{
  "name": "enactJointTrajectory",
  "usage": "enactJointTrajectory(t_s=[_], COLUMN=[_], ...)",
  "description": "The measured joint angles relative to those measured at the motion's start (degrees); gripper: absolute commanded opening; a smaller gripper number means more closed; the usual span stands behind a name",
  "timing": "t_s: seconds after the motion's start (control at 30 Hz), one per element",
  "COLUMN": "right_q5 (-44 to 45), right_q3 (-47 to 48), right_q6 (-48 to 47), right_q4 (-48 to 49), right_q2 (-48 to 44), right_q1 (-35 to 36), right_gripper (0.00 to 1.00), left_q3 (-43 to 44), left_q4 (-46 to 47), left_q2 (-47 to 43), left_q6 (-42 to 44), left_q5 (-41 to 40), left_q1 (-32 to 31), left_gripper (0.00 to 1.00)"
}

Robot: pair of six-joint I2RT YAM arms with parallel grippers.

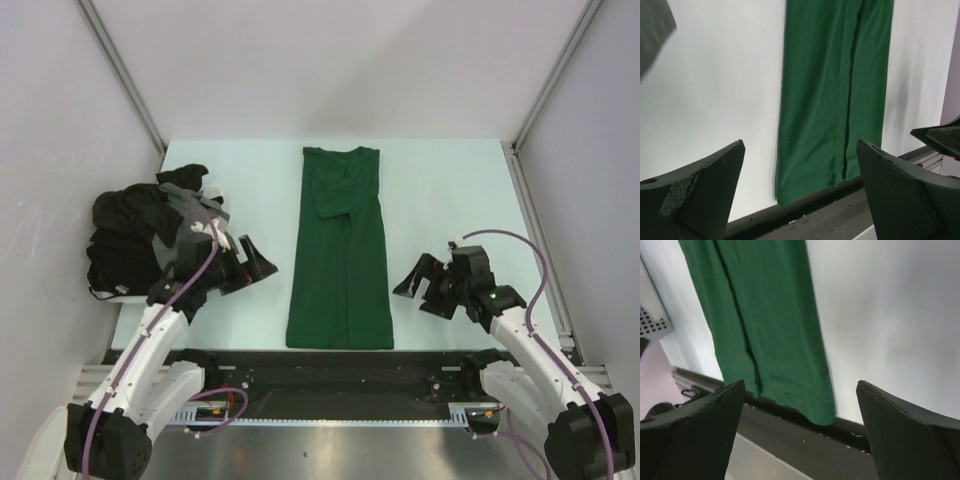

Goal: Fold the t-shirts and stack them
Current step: Grab the bottom of the folded rectangular tshirt with both arms

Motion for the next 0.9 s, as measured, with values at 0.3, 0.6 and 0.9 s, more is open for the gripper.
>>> enactJointTrajectory(t_s=[0.3,0.6,0.9], right_q5=[-4.2,0.2,-0.2], right_q3=[-2.5,-4.5,-9.1], right_q6=[5.7,8.5,9.2], right_q4=[3.2,-0.1,0.5], right_q2=[1.0,-0.6,-1.2], right_q1=[9.0,12.9,13.4], right_gripper=[1.00,0.77,0.81], left_q3=[-12.0,-17.8,-18.4], left_q4=[0.9,3.0,2.1], left_q2=[-4.9,-7.6,-8.2], left_q6=[-6.1,-11.6,-14.5], left_q5=[0.6,-1.3,-2.3], left_q1=[-4.8,-11.1,-13.3], left_gripper=[0.97,0.89,0.85])
